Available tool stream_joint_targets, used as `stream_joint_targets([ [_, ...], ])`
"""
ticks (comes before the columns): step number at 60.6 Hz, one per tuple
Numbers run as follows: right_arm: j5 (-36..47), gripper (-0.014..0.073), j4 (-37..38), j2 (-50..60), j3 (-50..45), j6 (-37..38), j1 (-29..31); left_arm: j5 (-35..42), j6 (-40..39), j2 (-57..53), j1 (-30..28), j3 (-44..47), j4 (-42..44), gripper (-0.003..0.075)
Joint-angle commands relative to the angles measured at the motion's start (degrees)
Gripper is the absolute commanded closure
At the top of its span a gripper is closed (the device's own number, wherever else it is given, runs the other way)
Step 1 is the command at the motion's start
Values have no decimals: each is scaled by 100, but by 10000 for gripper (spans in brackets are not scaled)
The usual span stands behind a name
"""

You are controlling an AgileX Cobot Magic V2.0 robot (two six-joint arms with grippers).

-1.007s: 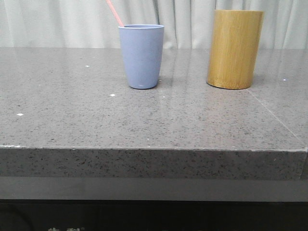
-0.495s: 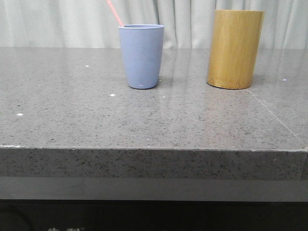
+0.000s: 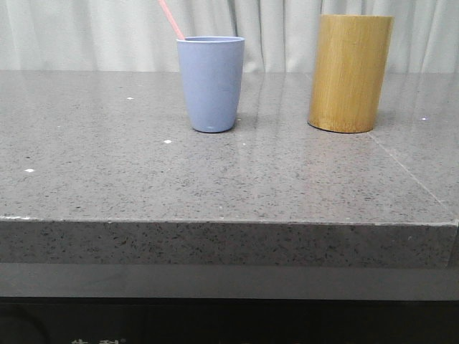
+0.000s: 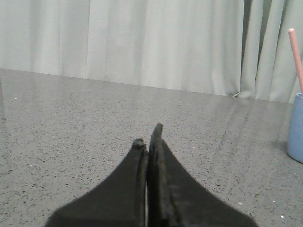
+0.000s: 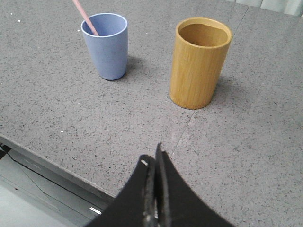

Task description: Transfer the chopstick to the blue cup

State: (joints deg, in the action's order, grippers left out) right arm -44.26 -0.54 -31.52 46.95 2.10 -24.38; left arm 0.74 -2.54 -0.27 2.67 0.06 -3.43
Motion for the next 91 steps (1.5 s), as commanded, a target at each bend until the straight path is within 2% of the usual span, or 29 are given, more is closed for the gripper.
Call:
stream_joint_targets([
  [1, 431, 662, 54, -21, 142, -3, 31, 479, -56, -137, -10, 50, -51, 739],
  [23, 537, 662, 97, 81, 44, -3, 55, 479, -56, -137, -10, 50, -51, 739],
  [30, 1453, 662, 144, 655, -585, -8, 712, 479, -56, -137, -10, 50, -51, 739],
  [40, 3142, 662, 144, 1775, -2154, -8, 1660, 479, -56, -137, -10, 50, -51, 739],
  [50, 4016, 662, 144, 2563, -3373, -8, 2093, 479, -56, -137, -10, 50, -51, 739],
  [65, 4213, 662, 144, 3183, -4441, -8, 2475, 479, -56, -137, -10, 50, -51, 739],
  [73, 4626, 662, 144, 3332, -4818, -8, 2492, 479, -56, -137, -10, 50, -51, 739],
  [91, 4671, 662, 144, 3332, -4827, -8, 2492, 479, -56, -137, -10, 50, -51, 739],
])
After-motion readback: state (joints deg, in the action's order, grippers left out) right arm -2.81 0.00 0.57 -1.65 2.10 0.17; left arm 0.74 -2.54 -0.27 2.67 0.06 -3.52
